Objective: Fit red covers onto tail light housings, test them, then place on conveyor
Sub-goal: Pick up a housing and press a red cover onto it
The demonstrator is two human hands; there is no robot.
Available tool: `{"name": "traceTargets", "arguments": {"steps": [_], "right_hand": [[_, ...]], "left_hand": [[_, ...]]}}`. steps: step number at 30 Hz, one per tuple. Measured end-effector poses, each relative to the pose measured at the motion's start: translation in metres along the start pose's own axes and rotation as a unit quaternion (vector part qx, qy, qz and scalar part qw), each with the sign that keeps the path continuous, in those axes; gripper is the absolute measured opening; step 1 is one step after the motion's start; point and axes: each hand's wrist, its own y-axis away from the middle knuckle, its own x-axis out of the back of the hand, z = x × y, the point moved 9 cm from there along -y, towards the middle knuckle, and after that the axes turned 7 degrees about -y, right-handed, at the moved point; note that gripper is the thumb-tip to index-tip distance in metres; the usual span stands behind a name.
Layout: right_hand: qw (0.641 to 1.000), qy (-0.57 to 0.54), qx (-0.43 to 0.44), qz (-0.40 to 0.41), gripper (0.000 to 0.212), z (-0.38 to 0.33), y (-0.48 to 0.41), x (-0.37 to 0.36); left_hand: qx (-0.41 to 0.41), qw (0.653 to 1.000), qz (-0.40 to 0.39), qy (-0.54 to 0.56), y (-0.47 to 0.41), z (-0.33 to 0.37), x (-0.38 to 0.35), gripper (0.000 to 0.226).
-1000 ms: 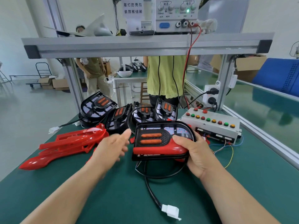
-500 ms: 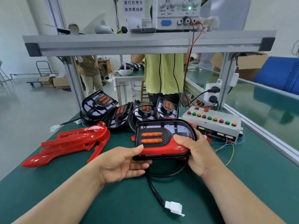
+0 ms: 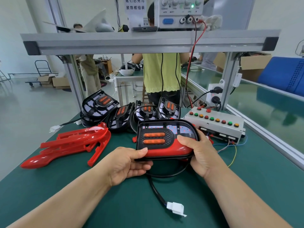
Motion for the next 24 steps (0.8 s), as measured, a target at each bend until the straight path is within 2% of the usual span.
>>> {"name": "traceTargets", "arguments": {"steps": [3,9,13,16,19,21,22,24], "right_hand": [[1.0,0.004,-0.006,-0.006,0.069,0.0,0.0,0.001],[1.0,-0.001,-0.016,-0.021,0.059,0.002,-0.001,0.001],[1.0,-0.01,-0.003,-0.017,0.044,0.001,-0.001,-0.001],[1.0,-0.017,0.001,0.01,0.039,0.001,-0.003,0.002],[0.999,-0.014,-0.011,0.036,0.037,0.003,-0.004,0.008],[0.999,-0.009,-0.014,0.042,0.038,0.004,-0.005,0.009],[0.999,-0.006,-0.015,0.043,0.038,0.004,-0.006,0.009],[0.999,-0.003,-0.015,0.043,0.038,0.005,-0.007,0.01]], "left_hand": [[0.003,1.0,-0.013,-0.006,0.0,0.0,-0.001,0.035],[0.003,0.999,-0.032,-0.034,0.002,0.001,-0.001,0.044],[-0.019,0.994,-0.031,-0.106,0.004,0.008,0.005,0.051],[-0.053,0.981,0.004,-0.185,0.008,0.017,0.013,0.056],[-0.102,0.969,0.075,-0.213,0.012,0.033,0.03,0.061],[-0.15,0.939,0.166,-0.26,0.018,0.05,0.054,0.057],[-0.167,0.911,0.224,-0.304,0.021,0.058,0.07,0.053],[-0.159,0.832,0.342,-0.407,0.03,0.067,0.104,0.042]]}}
